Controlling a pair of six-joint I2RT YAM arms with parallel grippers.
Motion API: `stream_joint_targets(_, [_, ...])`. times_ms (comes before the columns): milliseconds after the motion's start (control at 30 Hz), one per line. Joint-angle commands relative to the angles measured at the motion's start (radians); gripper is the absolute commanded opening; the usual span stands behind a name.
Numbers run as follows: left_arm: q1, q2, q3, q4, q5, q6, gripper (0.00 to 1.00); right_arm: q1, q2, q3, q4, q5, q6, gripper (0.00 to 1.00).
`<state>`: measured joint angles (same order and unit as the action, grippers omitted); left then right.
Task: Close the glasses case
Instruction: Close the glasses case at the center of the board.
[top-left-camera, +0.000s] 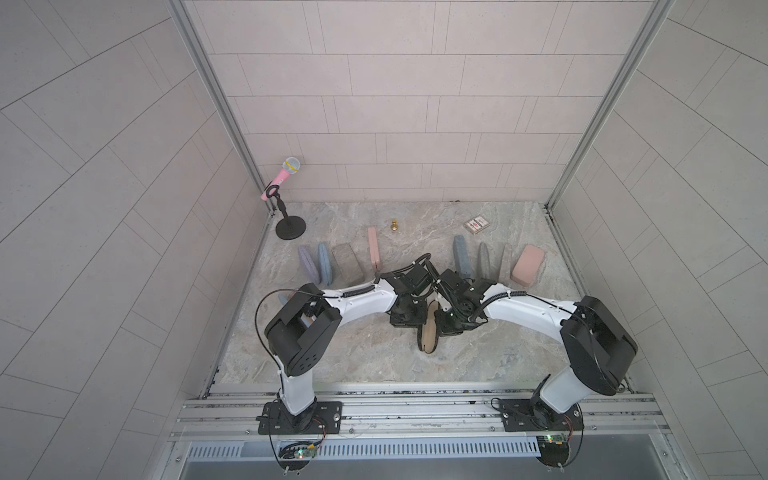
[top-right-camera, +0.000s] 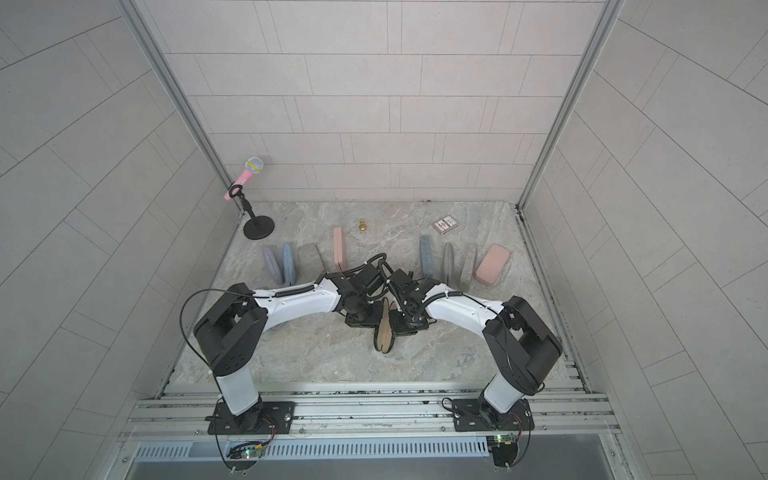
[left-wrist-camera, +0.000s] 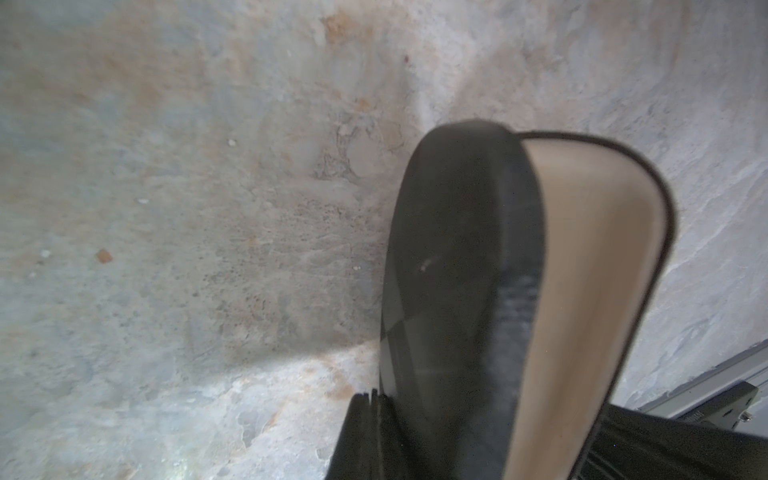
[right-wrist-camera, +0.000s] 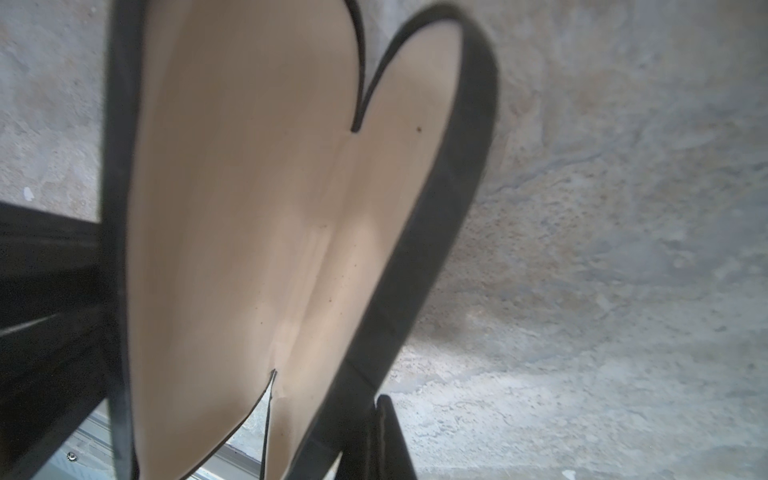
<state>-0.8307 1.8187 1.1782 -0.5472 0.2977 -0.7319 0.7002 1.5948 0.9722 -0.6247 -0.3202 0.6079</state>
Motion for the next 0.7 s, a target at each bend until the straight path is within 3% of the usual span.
stream_joint_targets(0, [-0.038,0.005,0.051,0.078,0.085,0.003,0.0,0.032,-0.015,0.054,0.117,-0.061,-0.038,0.0])
stream_joint_targets(300, [-0.038,0.0,0.047,0.081,0.085,0.003,0.0,0.039,-0.005,0.062,0.118,-0.046,-0.04,0.0])
stream_joint_targets(567, [-0.038,-0.02,0.049,0.062,0.06,0.003,0.0,0.041,-0.03,0.061,0.076,0.05,-0.02,0.01])
stream_joint_targets(667, [-0.036,-0.03,0.055,0.039,0.039,0.03,0.08,0.04,-0.048,0.048,0.058,0.089,-0.011,0.02])
